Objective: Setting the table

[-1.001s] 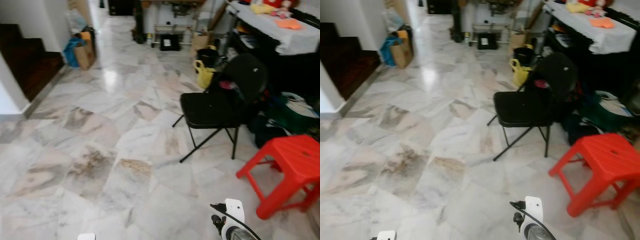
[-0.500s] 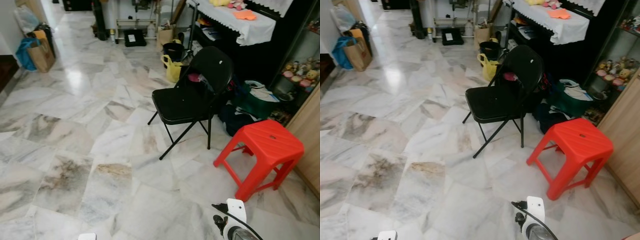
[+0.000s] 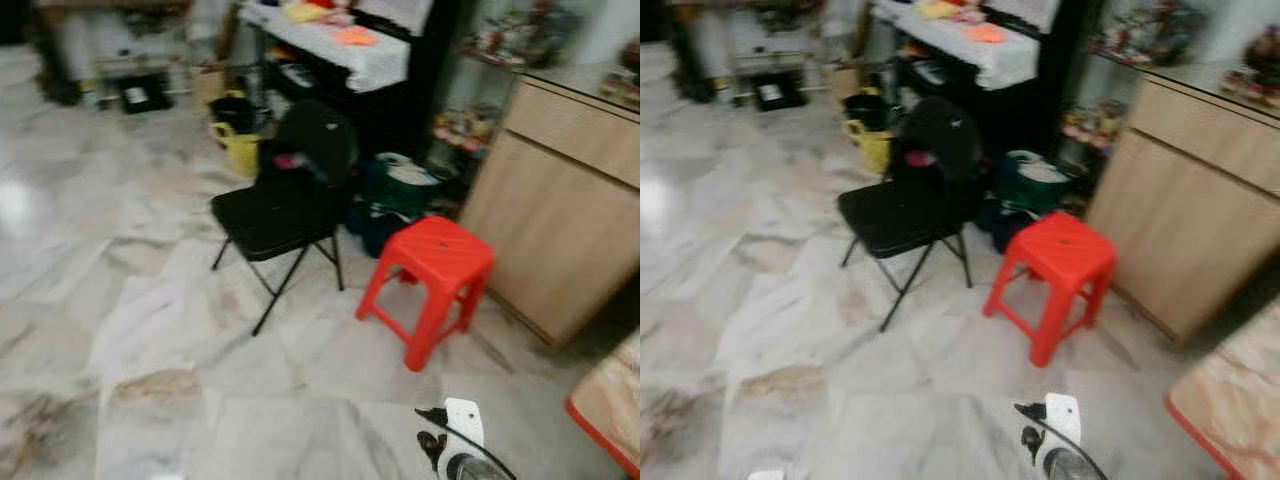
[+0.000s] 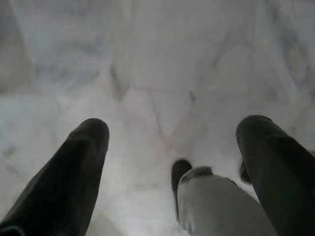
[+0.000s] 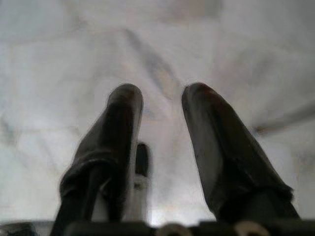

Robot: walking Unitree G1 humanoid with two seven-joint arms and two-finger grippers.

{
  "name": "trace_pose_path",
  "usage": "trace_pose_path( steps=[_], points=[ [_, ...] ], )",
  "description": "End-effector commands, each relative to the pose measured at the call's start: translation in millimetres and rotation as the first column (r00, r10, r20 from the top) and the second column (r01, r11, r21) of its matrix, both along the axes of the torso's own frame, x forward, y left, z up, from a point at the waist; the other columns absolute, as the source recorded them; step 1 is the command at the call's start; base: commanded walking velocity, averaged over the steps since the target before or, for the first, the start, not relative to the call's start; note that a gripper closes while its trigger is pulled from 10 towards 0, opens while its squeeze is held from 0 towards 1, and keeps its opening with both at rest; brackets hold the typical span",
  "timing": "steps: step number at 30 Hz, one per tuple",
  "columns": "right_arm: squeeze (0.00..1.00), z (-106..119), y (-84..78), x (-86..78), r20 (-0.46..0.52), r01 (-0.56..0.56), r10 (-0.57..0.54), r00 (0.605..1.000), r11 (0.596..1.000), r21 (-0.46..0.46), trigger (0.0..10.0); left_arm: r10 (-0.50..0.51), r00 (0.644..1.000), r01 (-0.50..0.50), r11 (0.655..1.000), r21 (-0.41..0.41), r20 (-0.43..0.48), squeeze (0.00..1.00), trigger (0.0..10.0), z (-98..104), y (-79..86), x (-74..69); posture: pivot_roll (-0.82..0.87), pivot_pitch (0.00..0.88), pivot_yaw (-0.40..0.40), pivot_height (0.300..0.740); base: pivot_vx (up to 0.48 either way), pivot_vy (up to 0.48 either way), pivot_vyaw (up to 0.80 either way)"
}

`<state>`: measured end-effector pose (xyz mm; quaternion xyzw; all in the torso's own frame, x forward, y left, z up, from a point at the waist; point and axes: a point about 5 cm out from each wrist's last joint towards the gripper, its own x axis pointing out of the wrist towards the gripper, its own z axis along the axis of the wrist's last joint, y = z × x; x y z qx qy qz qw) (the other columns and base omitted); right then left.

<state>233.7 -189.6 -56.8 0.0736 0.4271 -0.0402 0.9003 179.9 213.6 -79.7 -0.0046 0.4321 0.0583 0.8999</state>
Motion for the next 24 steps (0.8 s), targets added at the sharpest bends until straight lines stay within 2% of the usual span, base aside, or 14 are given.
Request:
trace_pose_path(
  steps=[1, 24],
  points=[
    [0.00, 1.5, 6.5, 3.5, 0.009, -0.010, 0.009, 1.000, 1.000, 0.011, 10.0, 0.005, 0.999, -0.004, 1.000, 0.013, -0.052, 0.00, 10.0, -5.8, 5.8, -14.4, 0.05, 0.051, -0.030, 0.740, 0.000, 0.000, -0.80],
    [0.00, 1.6, 7.3, 4.0, 0.008, -0.010, 0.010, 1.000, 1.000, 0.006, 10.0, -0.009, 0.999, 0.010, 1.000, 0.011, -0.052, 0.00, 10.0, -5.8, 5.6, -14.4, 0.05, 0.058, -0.027, 0.740, 0.000, 0.000, -0.80]
  ],
)
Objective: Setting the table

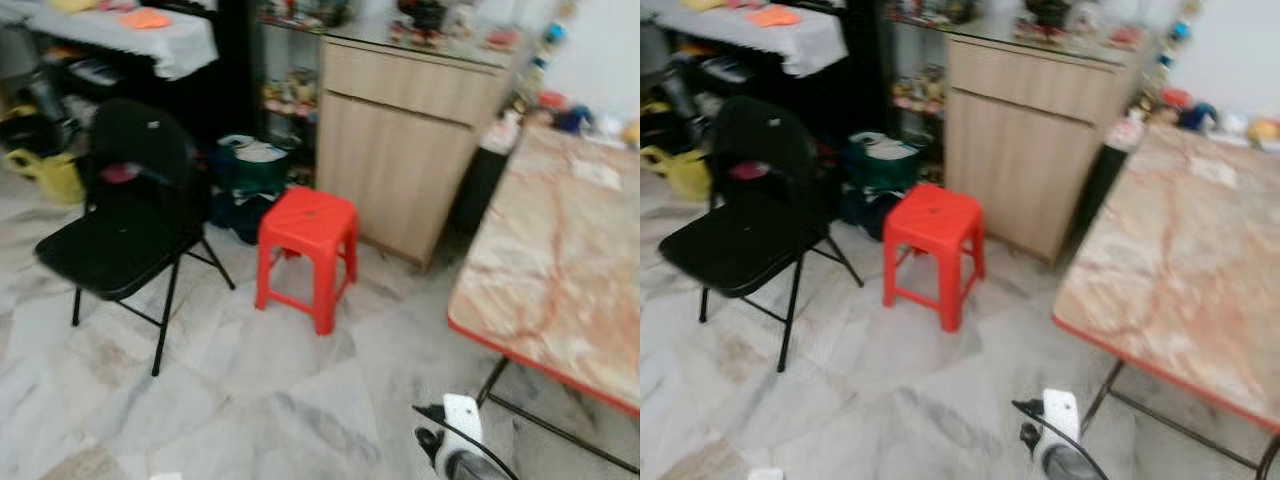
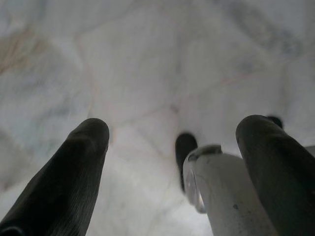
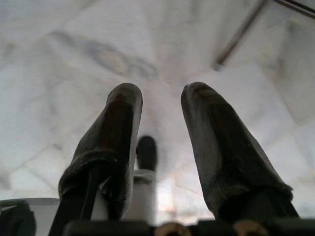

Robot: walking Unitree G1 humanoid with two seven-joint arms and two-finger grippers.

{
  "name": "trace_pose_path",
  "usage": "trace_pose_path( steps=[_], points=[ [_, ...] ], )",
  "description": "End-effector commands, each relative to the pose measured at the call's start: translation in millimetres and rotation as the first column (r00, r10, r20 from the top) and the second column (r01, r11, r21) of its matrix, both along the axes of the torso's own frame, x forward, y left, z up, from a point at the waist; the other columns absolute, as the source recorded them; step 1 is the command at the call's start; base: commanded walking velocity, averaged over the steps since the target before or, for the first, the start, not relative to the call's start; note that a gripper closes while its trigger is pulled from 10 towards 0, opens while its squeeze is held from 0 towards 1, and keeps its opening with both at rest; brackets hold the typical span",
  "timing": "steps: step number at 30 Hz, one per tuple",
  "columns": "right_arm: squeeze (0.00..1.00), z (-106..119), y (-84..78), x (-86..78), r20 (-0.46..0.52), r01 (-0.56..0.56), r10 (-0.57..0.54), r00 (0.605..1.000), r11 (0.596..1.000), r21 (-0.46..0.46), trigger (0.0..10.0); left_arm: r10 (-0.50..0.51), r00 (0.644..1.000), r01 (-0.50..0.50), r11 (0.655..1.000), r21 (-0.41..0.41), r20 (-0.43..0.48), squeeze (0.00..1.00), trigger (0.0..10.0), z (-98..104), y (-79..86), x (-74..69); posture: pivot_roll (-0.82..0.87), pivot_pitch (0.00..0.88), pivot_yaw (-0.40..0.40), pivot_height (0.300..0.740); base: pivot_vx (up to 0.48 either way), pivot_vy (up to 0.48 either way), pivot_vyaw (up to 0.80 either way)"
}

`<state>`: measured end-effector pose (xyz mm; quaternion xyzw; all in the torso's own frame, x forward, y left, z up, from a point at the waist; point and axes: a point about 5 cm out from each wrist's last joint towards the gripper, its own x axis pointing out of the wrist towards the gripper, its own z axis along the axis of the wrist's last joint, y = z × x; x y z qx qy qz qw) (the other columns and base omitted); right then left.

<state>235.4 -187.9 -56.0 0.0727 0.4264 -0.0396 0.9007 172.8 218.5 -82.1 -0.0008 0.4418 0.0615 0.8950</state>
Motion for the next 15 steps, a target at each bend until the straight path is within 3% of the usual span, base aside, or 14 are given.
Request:
trace_pose_path(
  steps=[1, 15],
  points=[
    [0.00, 0.9, 5.5, 2.4, 0.006, -0.008, 0.008, 1.000, 1.000, 0.007, 10.0, -0.013, 0.999, 0.013, 1.000, 0.003, -0.030, 0.00, 10.0, -3.3, 0.7, -7.2, 0.05, 0.058, -0.027, 0.740, 0.000, 0.000, -0.79],
    [0.00, 1.0, 5.7, 2.7, 0.007, -0.012, 0.012, 1.000, 1.000, 0.009, 10.0, -0.016, 1.000, 0.016, 1.000, -0.001, -0.026, 0.00, 10.0, -3.2, -0.1, -6.7, 0.05, 0.058, -0.027, 0.740, 0.000, 0.000, -0.80]
  ],
)
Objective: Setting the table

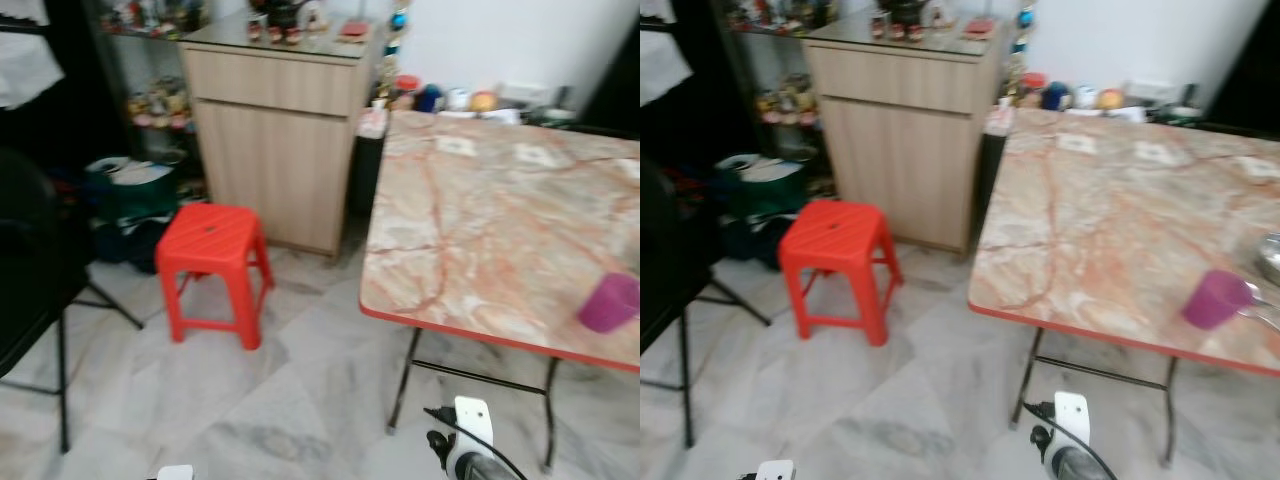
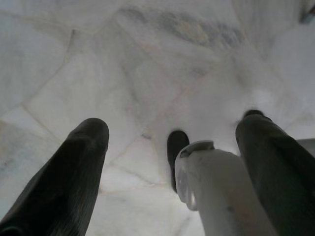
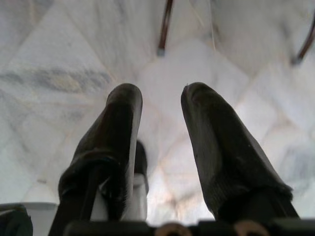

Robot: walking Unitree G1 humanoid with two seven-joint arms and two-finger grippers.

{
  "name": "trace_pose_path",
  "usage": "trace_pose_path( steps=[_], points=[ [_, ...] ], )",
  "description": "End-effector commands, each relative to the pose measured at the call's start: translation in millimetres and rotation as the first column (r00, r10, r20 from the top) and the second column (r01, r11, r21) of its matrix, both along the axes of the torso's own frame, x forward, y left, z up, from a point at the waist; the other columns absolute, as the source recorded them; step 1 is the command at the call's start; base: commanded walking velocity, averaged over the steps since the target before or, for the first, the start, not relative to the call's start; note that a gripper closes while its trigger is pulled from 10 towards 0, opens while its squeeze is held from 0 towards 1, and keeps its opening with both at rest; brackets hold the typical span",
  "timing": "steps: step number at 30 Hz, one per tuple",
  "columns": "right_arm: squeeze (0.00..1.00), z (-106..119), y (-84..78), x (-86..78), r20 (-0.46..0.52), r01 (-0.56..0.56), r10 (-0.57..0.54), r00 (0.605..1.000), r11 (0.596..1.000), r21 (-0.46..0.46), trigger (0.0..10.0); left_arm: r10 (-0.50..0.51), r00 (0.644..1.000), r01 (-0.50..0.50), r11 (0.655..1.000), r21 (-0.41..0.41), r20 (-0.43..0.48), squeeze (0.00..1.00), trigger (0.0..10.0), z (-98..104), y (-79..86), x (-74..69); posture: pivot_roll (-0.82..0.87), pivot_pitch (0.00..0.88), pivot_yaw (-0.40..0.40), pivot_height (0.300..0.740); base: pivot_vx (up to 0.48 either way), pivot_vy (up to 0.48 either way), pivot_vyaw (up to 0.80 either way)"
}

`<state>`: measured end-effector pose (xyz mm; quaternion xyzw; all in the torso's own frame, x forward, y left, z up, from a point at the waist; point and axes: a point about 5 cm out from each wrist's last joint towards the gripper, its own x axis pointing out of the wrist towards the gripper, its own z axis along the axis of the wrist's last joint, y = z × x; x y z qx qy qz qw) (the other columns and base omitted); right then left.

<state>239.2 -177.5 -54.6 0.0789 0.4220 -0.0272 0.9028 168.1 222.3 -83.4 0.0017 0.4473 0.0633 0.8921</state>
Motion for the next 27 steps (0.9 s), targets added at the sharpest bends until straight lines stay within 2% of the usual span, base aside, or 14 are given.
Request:
trace_pose_path(
  steps=[1, 3, 8, 21, 27],
  points=[
    [0.00, -0.2, -4.7, -1.1, -0.003, 0.003, -0.003, 1.000, 1.000, -0.015, 10.0, -0.019, 1.000, 0.019, 1.000, -0.006, -0.013, 0.00, 10.0, -1.8, -4.0, -1.8, 0.05, 0.058, -0.027, 0.740, 0.000, 0.000, -0.80],
    [0.00, -0.1, -4.7, -1.0, 0.000, 0.012, -0.012, 1.000, 1.000, -0.012, 10.0, -0.020, 1.000, 0.020, 1.000, -0.006, -0.013, 0.00, 10.0, -1.7, -3.9, -1.6, 0.05, 0.056, -0.025, 0.740, 0.000, 0.000, -0.72],
    [0.00, 0.7, -4.5, -0.2, 0.026, 0.043, -0.043, 0.999, 0.999, 0.002, 10.0, -0.049, 0.999, 0.049, 0.999, 0.008, -0.009, 0.00, 10.0, -1.0, -4.1, -0.3, 0.05, 0.054, -0.024, 0.740, 0.000, -0.061, 0.00],
    [0.00, 0.0, -4.3, -1.2, 0.026, 0.042, -0.042, 0.999, 0.999, -0.003, 10.0, -0.069, 0.998, 0.069, 0.998, 0.006, -0.006, 0.00, 10.0, -0.3, -6.9, 2.4, 0.04, 0.029, -0.019, 0.740, 0.000, -0.480, 0.00],
    [0.00, -0.2, -4.1, -1.3, 0.020, 0.024, -0.023, 1.000, 1.000, -0.010, 10.0, -0.076, 0.997, 0.076, 0.997, 0.004, 0.004, 0.00, 10.0, 0.6, -8.4, 4.8, 0.04, 0.016, -0.017, 0.740, 0.000, -0.480, -0.78]
  ],
)
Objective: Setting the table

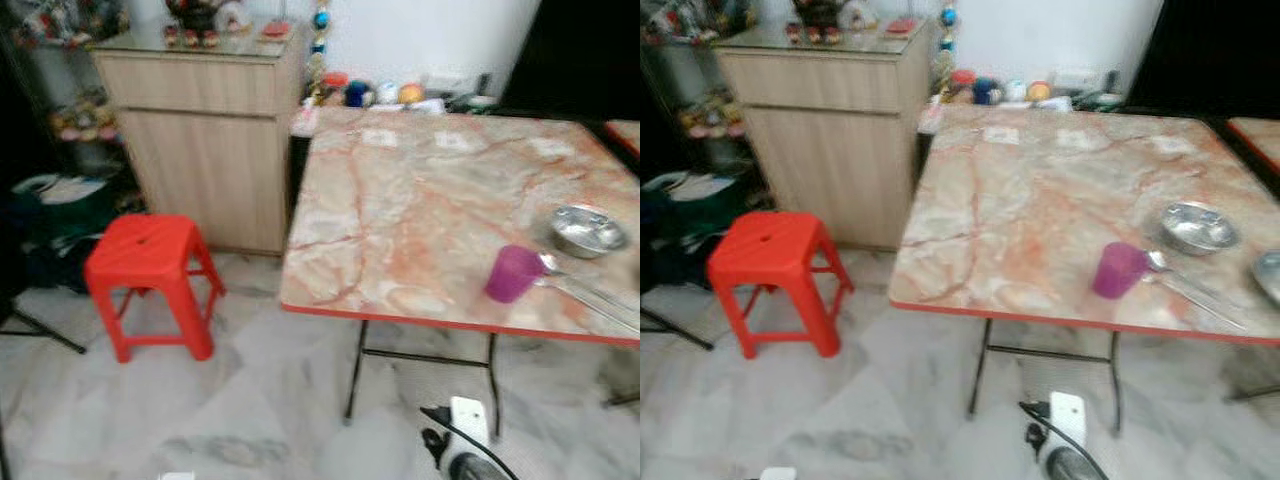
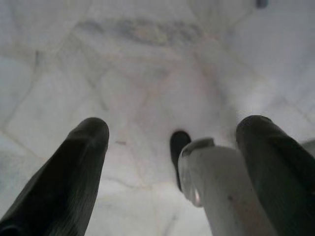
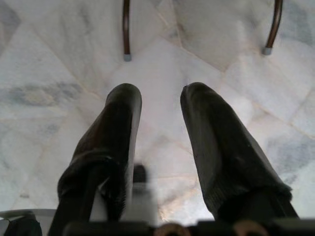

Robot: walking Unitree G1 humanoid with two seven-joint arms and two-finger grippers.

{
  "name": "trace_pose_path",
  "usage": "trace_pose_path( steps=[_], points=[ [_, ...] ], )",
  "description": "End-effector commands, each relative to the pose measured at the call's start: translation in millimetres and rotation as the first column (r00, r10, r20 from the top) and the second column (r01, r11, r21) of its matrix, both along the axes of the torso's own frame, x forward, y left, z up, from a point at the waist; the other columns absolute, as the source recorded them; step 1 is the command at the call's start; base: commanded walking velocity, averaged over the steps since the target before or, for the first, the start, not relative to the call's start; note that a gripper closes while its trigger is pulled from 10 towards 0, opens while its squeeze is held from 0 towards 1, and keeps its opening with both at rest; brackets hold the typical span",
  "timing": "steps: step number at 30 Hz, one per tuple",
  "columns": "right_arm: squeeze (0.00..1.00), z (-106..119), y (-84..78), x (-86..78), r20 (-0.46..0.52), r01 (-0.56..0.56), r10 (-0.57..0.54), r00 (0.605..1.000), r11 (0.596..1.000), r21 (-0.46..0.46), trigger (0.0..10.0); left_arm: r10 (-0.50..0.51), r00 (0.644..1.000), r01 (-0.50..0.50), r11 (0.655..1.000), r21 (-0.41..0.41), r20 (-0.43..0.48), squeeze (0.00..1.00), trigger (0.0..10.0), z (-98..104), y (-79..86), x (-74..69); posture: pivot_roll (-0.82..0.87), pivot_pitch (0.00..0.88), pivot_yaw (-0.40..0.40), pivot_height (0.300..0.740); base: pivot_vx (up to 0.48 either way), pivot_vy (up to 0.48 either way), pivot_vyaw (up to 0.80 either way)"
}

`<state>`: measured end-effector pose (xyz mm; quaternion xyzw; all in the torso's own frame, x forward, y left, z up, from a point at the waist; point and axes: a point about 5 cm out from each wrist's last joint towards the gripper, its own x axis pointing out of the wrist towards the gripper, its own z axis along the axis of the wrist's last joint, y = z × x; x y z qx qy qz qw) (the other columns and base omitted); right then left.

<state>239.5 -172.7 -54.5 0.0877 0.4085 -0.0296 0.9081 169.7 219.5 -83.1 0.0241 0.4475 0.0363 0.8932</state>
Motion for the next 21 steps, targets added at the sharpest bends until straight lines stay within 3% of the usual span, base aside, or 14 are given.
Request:
trace_pose_path(
  steps=[1, 14, 21],
  points=[
    [0.00, -0.1, -8.8, -1.4, -0.008, 0.008, -0.009, 1.000, 1.000, -0.023, 10.0, -0.011, 1.000, 0.011, 1.000, -0.013, 0.008, 0.00, 10.0, 0.6, -6.0, 4.2, 0.04, 0.014, -0.016, 0.740, 0.000, -0.480, 0.00],
    [0.00, 0.3, -7.2, -0.9, 0.005, 0.014, -0.014, 1.000, 1.000, -0.016, 10.0, -0.032, 0.999, 0.032, 0.999, -0.013, 0.022, 0.00, 10.0, 2.5, -9.0, 9.1, 0.04, 0.007, -0.012, 0.740, 0.000, -0.480, 0.00],
    [0.00, 0.3, -7.3, -0.8, 0.002, 0.011, -0.011, 1.000, 1.000, -0.020, 10.0, -0.033, 0.999, 0.034, 0.999, -0.013, 0.027, 0.00, 10.0, 3.0, -9.9, 10.5, 0.04, 0.016, -0.012, 0.740, 0.000, -0.480, -0.60]
  ],
)
